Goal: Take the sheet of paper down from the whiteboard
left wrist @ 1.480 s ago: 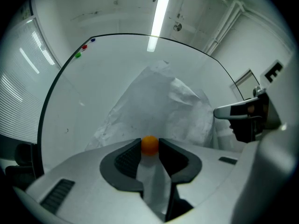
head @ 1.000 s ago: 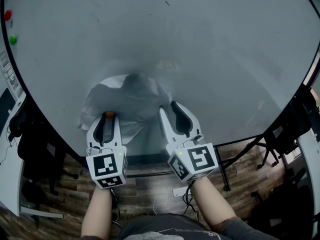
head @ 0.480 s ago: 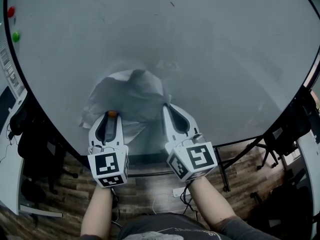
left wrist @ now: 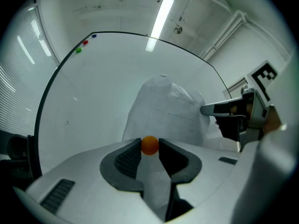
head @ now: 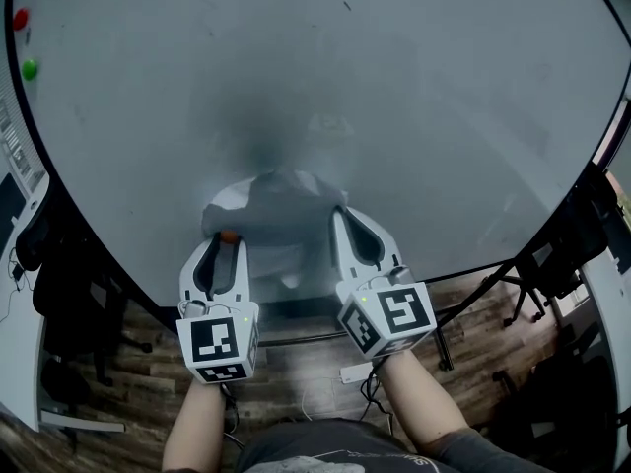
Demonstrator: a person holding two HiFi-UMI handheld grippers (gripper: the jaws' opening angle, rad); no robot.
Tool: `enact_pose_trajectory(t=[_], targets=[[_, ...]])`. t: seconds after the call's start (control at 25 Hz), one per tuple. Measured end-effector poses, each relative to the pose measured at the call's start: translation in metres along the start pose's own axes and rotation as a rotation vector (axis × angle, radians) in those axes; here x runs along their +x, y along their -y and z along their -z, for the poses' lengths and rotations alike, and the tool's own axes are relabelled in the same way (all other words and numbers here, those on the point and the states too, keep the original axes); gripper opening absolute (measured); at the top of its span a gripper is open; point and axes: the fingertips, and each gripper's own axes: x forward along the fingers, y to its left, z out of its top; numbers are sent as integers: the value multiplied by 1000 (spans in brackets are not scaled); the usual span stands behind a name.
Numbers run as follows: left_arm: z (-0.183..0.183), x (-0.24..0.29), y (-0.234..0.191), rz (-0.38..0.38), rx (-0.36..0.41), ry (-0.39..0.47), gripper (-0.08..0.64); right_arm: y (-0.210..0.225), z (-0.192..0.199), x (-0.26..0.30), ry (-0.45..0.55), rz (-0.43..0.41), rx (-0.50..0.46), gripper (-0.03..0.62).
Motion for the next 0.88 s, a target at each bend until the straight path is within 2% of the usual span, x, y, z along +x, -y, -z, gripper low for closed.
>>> enact_pose_trajectory(t=[0.16,0.4,0.88], targets=[[16,-7,-7,11,-22,-27,124,1,15,-9,-35,34,-27,21],[33,-25,-4,-9,-22,-67,124,14,31,-35,-60,73,1,21],[29,-84,72,-51,-13,-108,124,40,33,-116,-112,18,21,21]])
